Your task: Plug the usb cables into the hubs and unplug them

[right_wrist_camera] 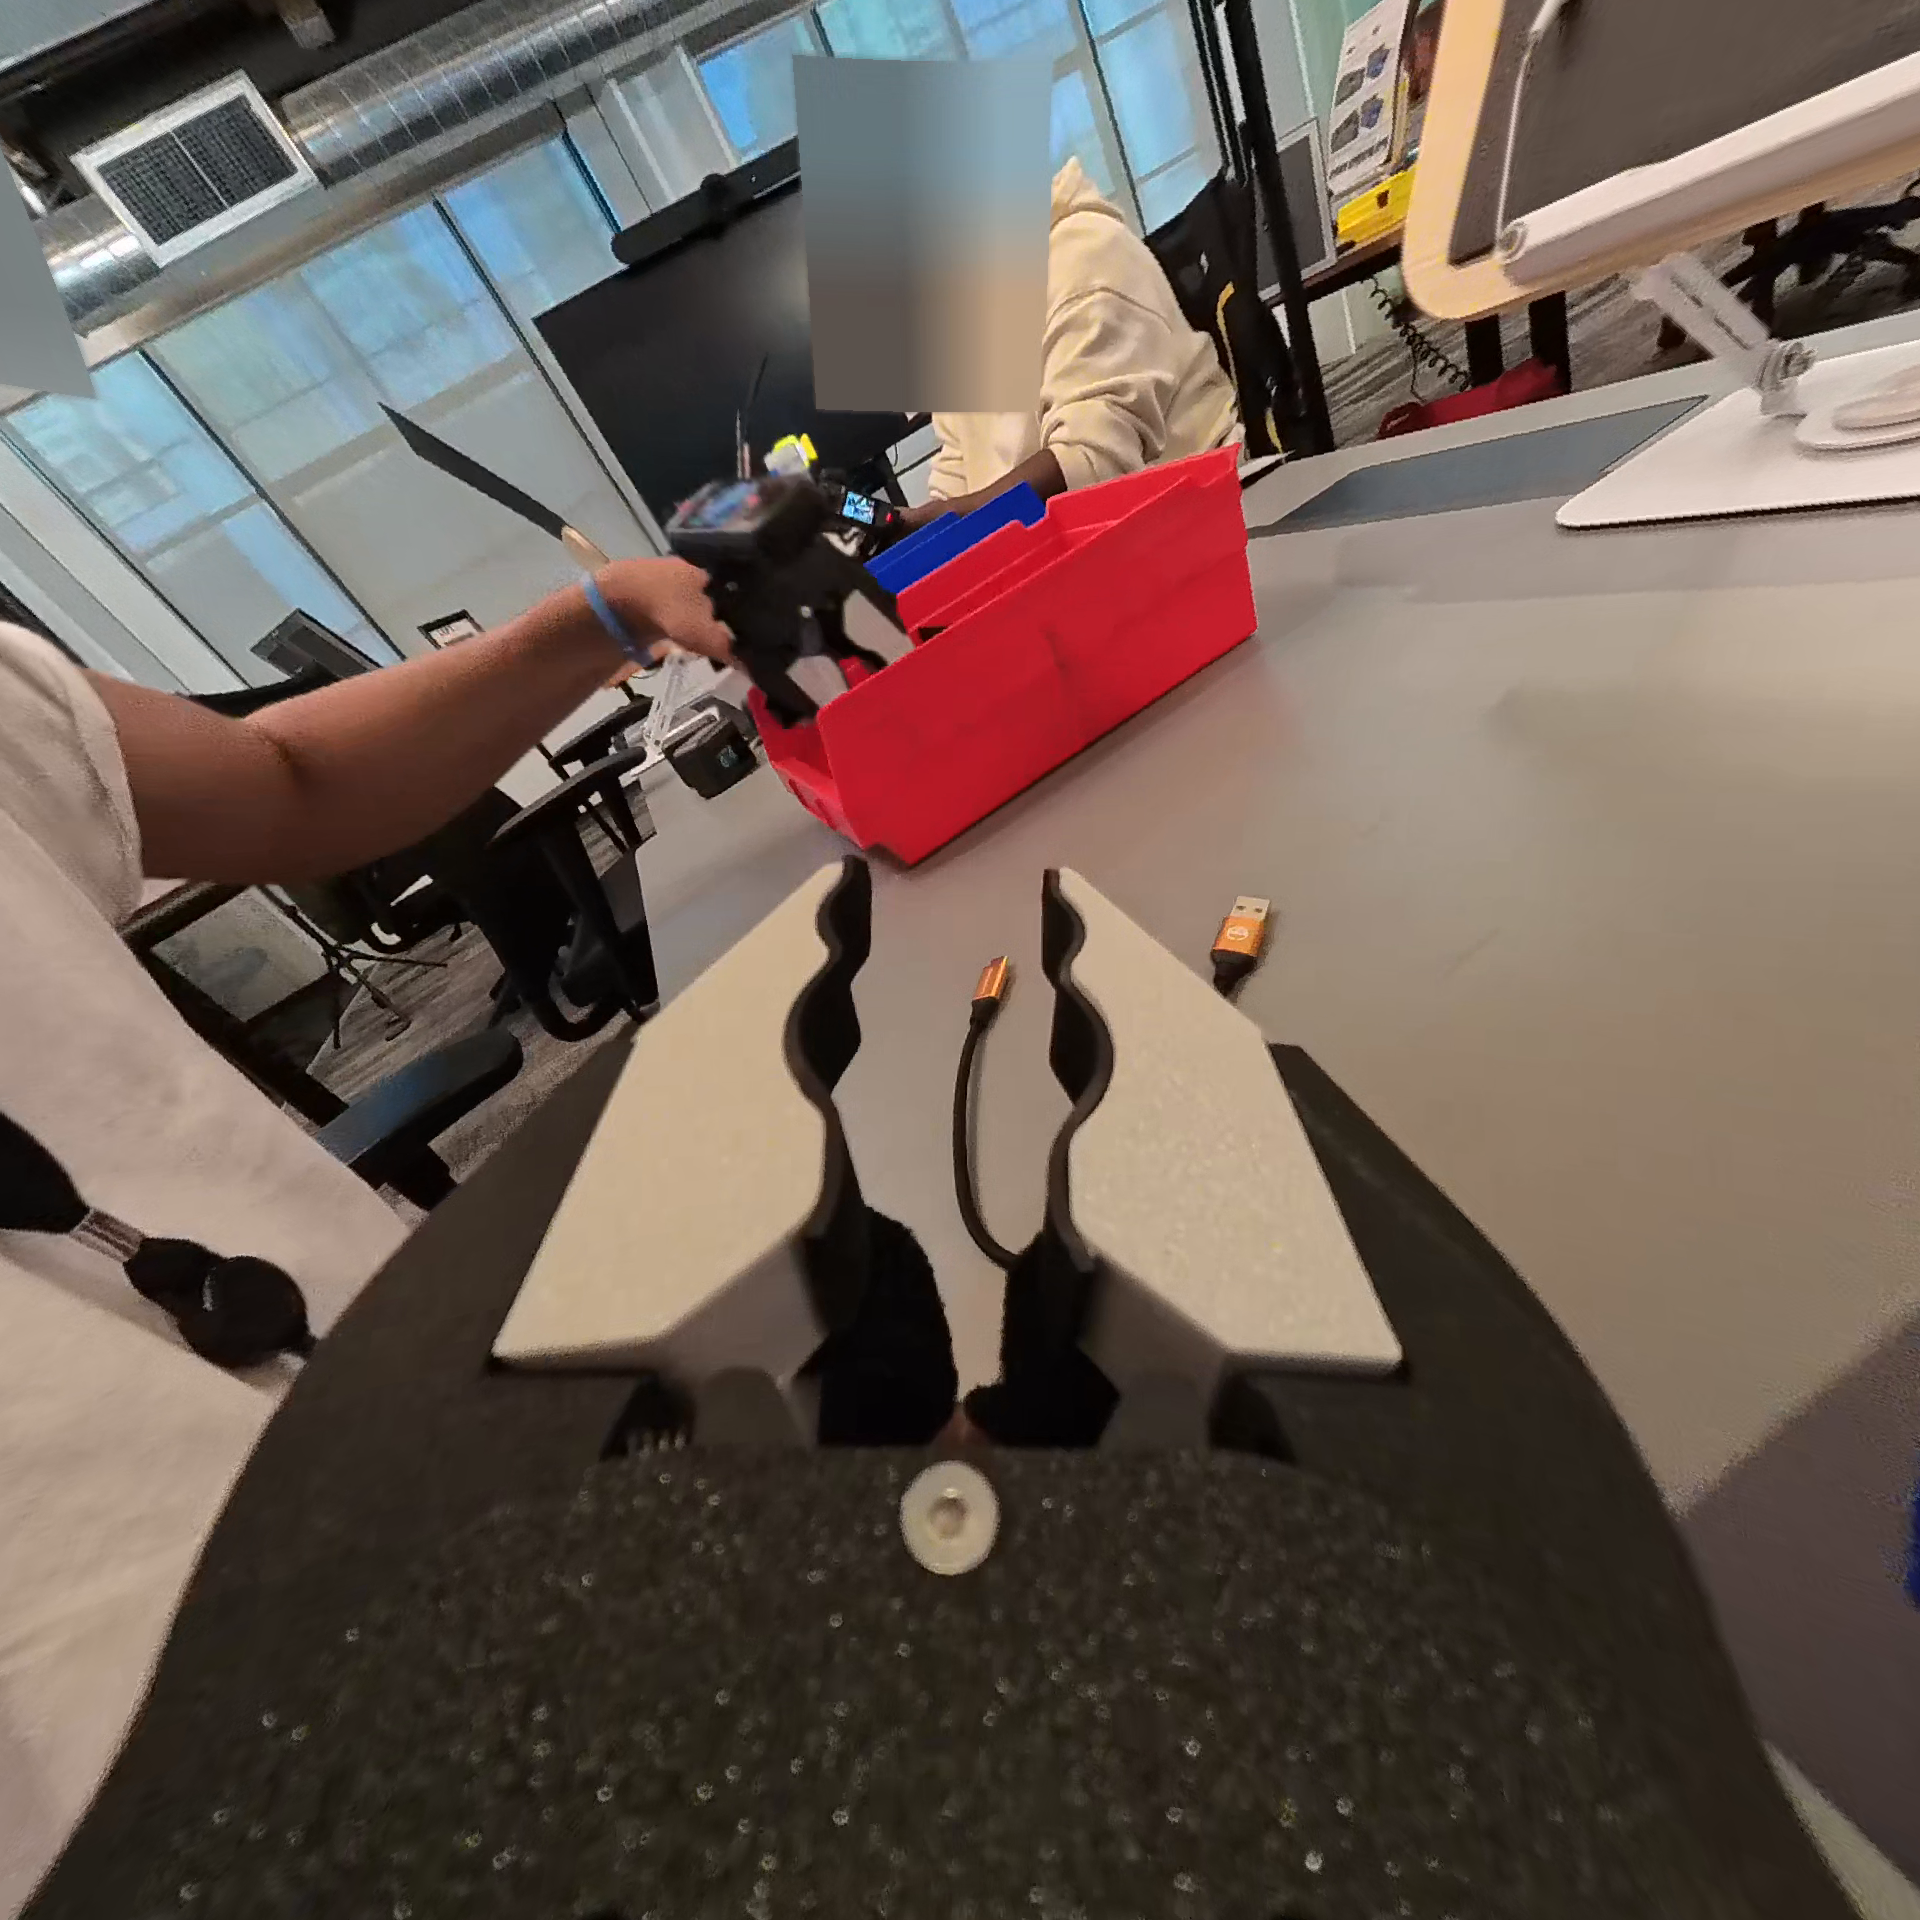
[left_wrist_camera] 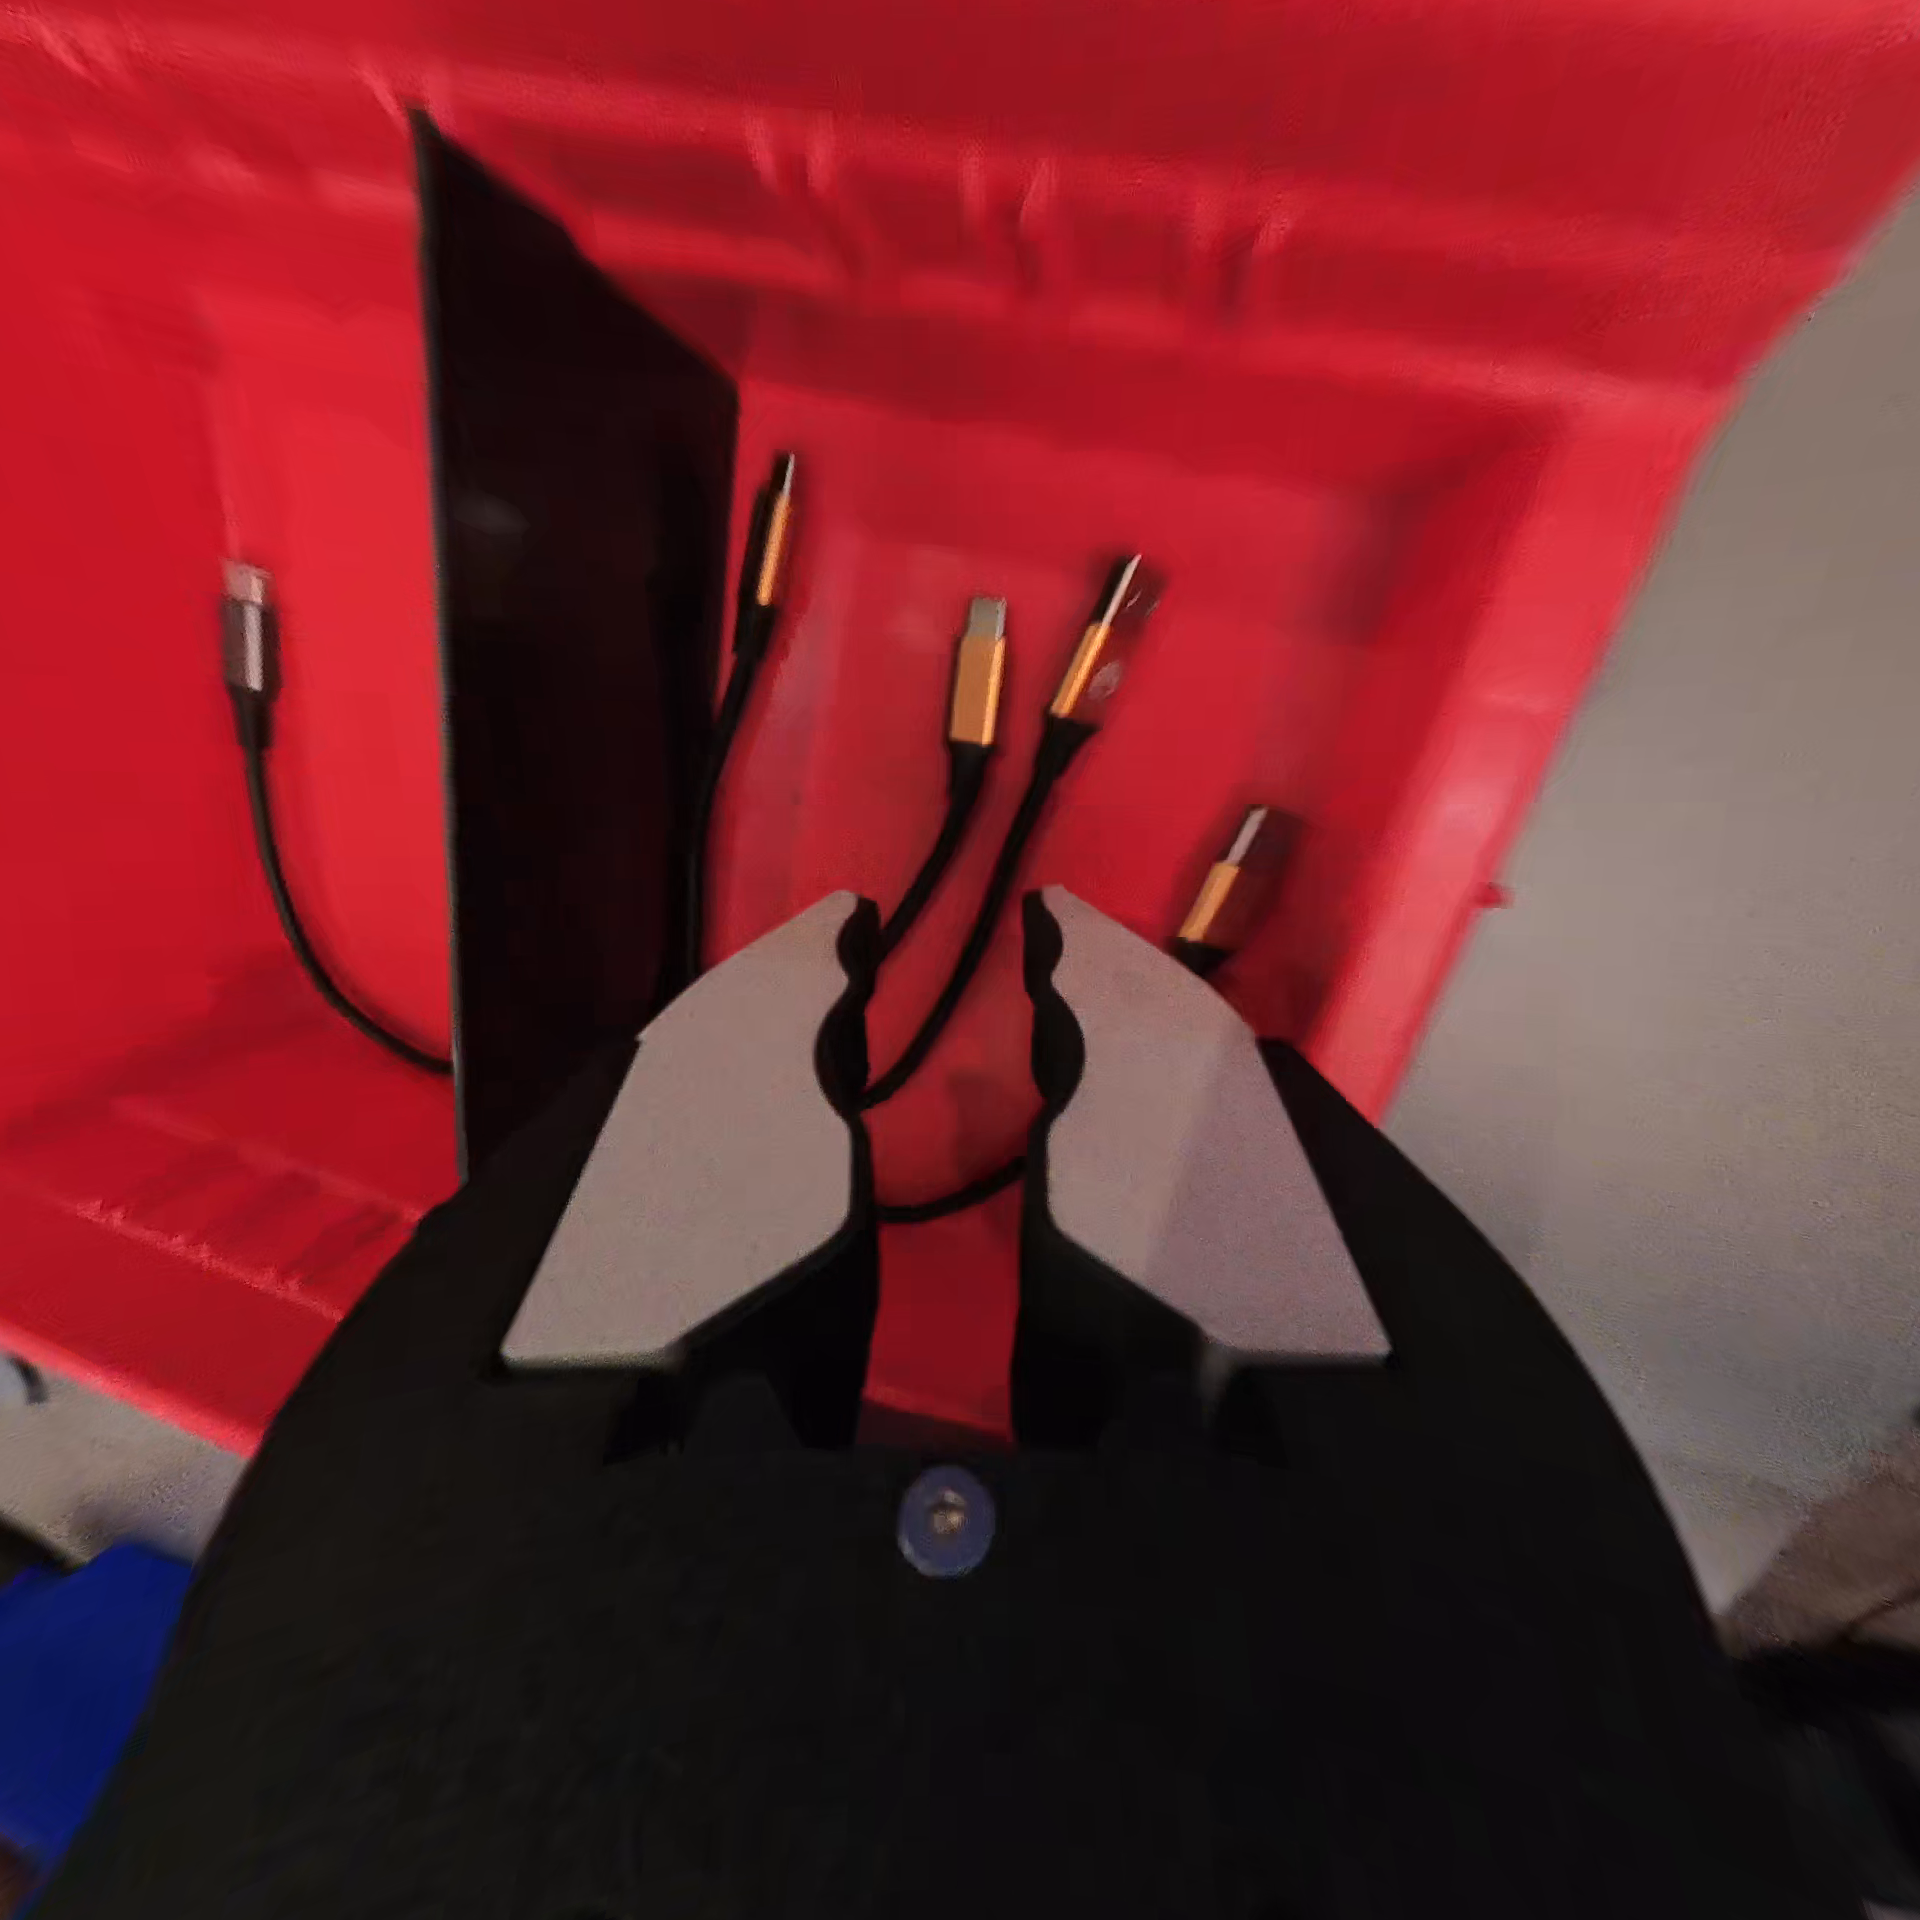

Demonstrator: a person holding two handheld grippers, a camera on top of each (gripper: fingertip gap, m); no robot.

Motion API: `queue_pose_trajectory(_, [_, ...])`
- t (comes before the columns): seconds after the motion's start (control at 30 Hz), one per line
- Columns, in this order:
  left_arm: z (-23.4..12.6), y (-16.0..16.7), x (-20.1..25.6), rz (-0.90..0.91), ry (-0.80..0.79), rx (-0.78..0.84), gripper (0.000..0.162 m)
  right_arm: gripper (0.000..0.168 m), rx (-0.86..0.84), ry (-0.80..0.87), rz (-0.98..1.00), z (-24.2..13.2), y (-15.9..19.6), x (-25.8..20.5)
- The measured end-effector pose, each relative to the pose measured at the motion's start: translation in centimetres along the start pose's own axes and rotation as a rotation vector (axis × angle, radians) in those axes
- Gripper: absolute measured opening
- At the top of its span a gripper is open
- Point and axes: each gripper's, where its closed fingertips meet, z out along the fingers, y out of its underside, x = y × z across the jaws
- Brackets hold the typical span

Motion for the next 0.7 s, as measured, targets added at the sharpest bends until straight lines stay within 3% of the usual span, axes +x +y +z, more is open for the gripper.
queue_pose_trajectory(0.17, [3.4,0.7,-0.7,0.085,0.074,-0.126,0.023,0.031,-0.005,0.008,0.005,0.4,0.3,0.0])
queue_pose_trajectory(0.3, [3.5,0.4,0.1,0.103,0.164,-0.136,0.005,0.031,-0.012,0.019,0.005,0.2,0.6,0.1])
queue_pose_trajectory(0.47, [3.0,0.6,-0.7,0.197,0.030,-0.134,0.003,0.031,-0.007,0.020,0.012,0.0,0.4,0.3])
queue_pose_trajectory(0.57, [-0.1,-0.3,-1.5,0.121,-0.058,-0.022,0.003,0.031,-0.001,0.014,0.018,-0.1,0.2,0.3])
queue_pose_trajectory(0.7, [-8.0,-2.0,-3.1,0.022,-0.276,0.168,0.003,0.031,0.002,0.007,0.019,-0.2,0.2,0.2])
